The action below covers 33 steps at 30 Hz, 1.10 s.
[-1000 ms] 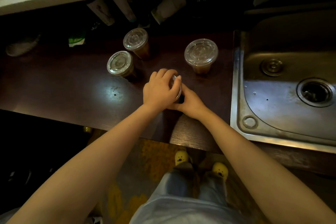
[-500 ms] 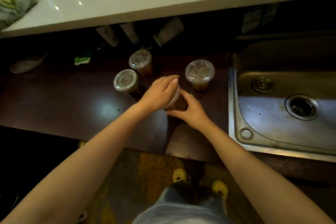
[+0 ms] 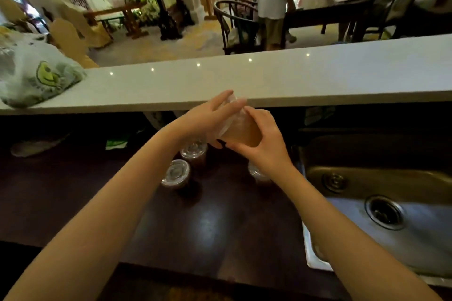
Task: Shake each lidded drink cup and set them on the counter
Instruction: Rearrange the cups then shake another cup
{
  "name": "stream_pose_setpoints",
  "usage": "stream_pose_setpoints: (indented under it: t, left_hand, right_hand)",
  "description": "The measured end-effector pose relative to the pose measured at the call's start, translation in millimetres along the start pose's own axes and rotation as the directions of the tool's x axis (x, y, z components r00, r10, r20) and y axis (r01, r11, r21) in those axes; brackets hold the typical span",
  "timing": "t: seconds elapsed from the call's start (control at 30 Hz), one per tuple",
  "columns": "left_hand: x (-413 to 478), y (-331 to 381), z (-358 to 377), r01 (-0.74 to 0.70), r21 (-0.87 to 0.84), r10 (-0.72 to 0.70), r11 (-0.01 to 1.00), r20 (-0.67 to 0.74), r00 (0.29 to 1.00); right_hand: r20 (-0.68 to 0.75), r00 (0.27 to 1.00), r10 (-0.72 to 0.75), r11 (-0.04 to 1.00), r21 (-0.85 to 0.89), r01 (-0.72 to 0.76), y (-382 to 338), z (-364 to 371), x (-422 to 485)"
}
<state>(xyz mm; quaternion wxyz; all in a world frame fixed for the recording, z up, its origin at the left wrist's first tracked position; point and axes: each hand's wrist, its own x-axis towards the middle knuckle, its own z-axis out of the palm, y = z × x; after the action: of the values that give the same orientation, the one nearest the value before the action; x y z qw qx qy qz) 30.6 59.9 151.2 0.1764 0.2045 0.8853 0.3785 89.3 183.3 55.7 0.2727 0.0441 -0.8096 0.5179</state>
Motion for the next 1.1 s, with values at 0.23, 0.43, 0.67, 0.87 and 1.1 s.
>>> stream_pose_setpoints:
  t: [0.23, 0.43, 0.67, 0.87, 1.1]
  left_hand:
    - [8.8, 4.4, -14.4, -0.153, -0.136, 0.151, 0.979, -0.023, 0.988]
    - [0.9, 3.1, -21.8, -0.392, -0.146, 0.383, 0.908, -0.085, 0.92]
    - [5.8, -0.1, -25.3, -0.578, -0.126, 0.565, 0.806, -0.127, 0.816]
    - [20.7, -9.6, -26.8, -0.331, -0.46, 0.378, 0.824, 0.01, 0.926]
    - [20.0, -20.0, -27.2, -0.019, -0.789, 0.309, 0.614, 0.218, 0.926]
  right_hand:
    - [0.056, 0.998, -0.006, 0.997, 0.072, 0.002, -20.8, -15.5, 18.4]
    - [0.298, 0.875, 0.382, 0.801, 0.366, -0.475, -34.7, -39.8, 30.7]
    - [0.343, 0.874, 0.344, 0.695, 0.534, -0.482, -54.1, -46.1, 45.2]
    - [0.173, 0.955, 0.24, 0.884, 0.368, -0.288, -52.7, -44.6, 47.8]
    - [0.208, 0.978, -0.017, 0.984, 0.175, -0.02, -48.8, -45.8, 38.7]
